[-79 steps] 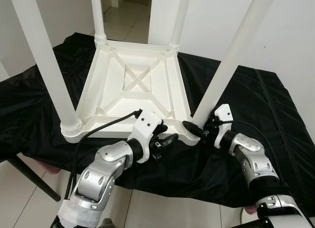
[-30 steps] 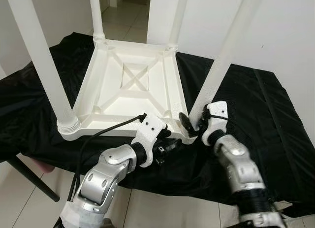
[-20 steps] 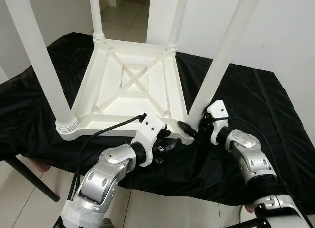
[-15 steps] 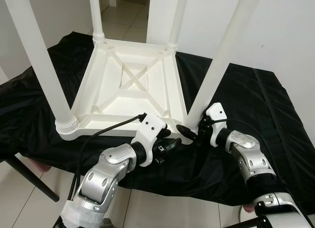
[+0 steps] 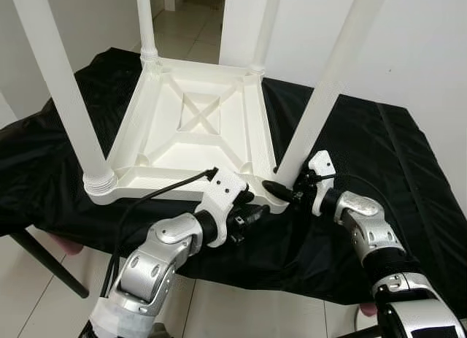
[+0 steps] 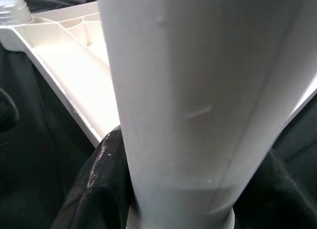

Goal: Building children table

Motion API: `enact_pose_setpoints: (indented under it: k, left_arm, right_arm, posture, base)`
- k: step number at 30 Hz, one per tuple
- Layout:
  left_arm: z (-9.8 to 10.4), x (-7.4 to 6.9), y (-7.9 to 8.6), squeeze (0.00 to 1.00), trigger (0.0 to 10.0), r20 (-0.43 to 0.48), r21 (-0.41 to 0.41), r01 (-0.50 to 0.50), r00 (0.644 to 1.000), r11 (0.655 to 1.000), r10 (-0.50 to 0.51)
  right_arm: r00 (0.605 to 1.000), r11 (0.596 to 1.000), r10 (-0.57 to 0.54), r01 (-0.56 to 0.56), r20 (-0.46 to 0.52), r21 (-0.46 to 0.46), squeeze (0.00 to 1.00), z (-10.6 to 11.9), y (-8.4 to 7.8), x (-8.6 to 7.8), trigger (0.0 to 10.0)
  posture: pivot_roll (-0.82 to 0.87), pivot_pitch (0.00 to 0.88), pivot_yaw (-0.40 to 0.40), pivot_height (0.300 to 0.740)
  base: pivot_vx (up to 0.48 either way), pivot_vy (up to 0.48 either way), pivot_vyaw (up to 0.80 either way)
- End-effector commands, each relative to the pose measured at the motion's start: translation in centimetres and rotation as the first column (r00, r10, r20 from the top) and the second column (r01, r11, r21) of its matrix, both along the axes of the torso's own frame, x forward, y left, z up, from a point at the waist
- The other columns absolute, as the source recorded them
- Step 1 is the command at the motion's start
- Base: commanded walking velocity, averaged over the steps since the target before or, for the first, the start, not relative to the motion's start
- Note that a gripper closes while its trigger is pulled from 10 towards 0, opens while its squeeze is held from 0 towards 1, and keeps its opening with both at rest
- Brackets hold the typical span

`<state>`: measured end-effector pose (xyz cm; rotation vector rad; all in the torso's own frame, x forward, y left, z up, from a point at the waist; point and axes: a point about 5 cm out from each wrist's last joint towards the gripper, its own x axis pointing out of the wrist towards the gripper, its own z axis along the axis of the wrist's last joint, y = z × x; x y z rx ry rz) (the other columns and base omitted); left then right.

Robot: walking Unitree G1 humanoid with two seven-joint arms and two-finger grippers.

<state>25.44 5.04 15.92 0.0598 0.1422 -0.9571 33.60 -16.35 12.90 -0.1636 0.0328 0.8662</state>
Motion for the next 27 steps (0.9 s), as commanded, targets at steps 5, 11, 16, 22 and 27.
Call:
enact_pose_setpoints:
  k: [5,11,16,22,27]
  left_arm:
    - [-0.1,-0.4,-0.3,0.00,10.0,-0.009,-0.001,-0.004,1.000,1.000,0.004]
    - [-0.1,-0.6,-0.4,0.00,10.0,-0.015,-0.006,0.000,1.000,1.000,-0.001]
    - [-0.2,-0.6,-0.4,0.00,10.0,-0.017,-0.006,0.004,1.000,1.000,-0.004]
    - [0.1,-0.6,-0.6,0.00,10.0,-0.023,-0.029,0.016,1.000,0.999,-0.016]
    - [0.3,-0.4,-0.6,0.00,10.0,-0.021,-0.033,0.015,1.000,0.999,-0.015]
  right_arm:
    - [0.980,0.980,-0.196,0.196,0.018,-0.027,0.00,-0.9,-0.4,0.3,0.0]
    - [0.929,0.928,-0.371,0.370,0.007,0.054,0.00,-1.2,0.6,-0.9,0.0]
    - [0.867,0.863,-0.497,0.498,-0.025,0.084,0.00,-1.3,1.0,-1.7,0.0]
    - [0.723,0.721,-0.691,0.689,-0.003,0.067,0.00,-1.2,1.5,-3.7,0.0]
    - [0.645,0.640,-0.763,0.763,-0.035,0.097,0.00,-0.6,2.5,-4.8,0.0]
  posture:
    - [0.14,0.004,-0.106,0.740]
    - [0.13,0.011,-0.106,0.740]
    - [0.13,0.013,-0.106,0.740]
    - [0.11,0.020,-0.098,0.740]
    - [0.11,0.023,-0.098,0.740]
  base:
    - [0.000,0.000,0.00]
    - [0.000,0.000,0.00]
    - [0.000,0.000,0.00]
    - [0.000,0.000,0.00]
    - [0.000,0.000,0.00]
